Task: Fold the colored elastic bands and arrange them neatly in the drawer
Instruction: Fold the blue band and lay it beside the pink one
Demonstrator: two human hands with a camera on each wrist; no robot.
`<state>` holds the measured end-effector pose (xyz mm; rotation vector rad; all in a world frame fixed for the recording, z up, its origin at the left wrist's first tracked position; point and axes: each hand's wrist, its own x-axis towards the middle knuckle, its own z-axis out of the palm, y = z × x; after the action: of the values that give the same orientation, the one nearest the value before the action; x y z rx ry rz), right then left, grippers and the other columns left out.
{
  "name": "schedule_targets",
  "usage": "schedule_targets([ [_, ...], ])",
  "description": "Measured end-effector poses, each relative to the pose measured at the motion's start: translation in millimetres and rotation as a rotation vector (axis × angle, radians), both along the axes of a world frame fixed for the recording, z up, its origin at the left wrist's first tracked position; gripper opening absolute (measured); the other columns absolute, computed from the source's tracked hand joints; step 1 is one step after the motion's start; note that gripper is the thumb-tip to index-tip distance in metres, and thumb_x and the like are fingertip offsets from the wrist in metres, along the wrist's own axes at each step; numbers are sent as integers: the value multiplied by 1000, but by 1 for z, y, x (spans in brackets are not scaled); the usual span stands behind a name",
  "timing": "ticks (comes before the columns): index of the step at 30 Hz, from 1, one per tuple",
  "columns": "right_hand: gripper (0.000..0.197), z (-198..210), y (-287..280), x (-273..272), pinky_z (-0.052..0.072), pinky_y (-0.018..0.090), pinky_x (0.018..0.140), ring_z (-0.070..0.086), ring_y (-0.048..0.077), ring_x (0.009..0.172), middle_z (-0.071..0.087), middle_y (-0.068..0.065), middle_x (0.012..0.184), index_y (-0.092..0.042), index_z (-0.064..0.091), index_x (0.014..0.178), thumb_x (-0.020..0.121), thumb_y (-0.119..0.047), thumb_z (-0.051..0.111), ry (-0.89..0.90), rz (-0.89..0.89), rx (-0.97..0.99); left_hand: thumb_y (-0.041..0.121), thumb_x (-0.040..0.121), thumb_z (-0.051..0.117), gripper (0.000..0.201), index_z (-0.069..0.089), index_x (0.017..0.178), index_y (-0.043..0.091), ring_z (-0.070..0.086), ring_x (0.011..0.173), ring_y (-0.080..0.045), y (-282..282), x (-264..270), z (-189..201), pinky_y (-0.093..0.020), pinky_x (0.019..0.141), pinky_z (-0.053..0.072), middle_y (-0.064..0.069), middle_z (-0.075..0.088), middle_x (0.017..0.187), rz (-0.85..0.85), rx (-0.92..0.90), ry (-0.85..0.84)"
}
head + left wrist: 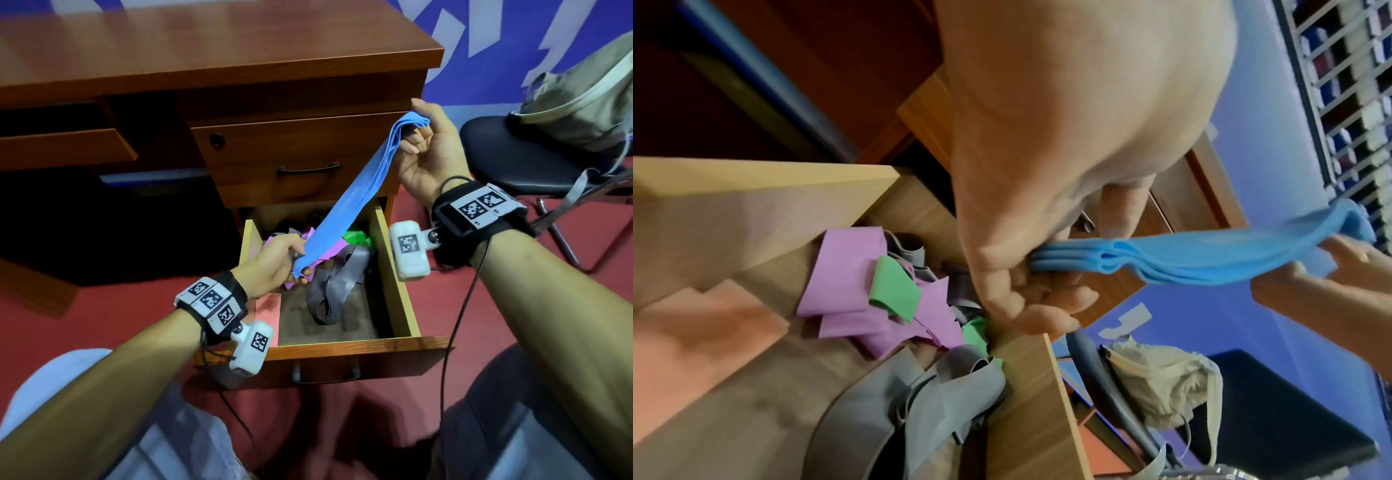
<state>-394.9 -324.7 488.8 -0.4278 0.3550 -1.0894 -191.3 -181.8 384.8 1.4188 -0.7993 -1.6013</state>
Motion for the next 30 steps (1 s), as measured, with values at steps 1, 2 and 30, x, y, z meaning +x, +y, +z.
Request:
schedule_targets([
  [1, 30, 0, -1, -1, 28, 13, 38, 37, 4, 39, 44, -5, 52, -15, 46, 71, 95, -13, 62, -1, -5, -1, 13, 71, 46, 38, 47, 108, 5, 50, 59, -24, 1, 3, 0, -28, 52, 47, -9, 64, 74, 25, 6, 45],
  [2, 30, 0, -1, -1, 28, 13, 37, 37, 4, 39, 43, -5, 53, -14, 46, 70, 95, -13, 62, -5, -9, -1, 7, 76, 45, 31, 47, 106, 7, 54, 63, -26, 2, 7, 0, -30, 55, 51, -11, 68, 80, 61, 17, 88],
  [30, 23, -72, 36, 44, 42, 22, 42, 49, 10, 41, 57, 3, 55, -9, 60, 73, 88, -15, 76, 1375, 370, -731, -7, 84, 77, 16, 73, 96, 3, 74, 72, -18, 2, -2, 11, -23, 65, 63, -13, 75, 85, 382, 15, -80],
])
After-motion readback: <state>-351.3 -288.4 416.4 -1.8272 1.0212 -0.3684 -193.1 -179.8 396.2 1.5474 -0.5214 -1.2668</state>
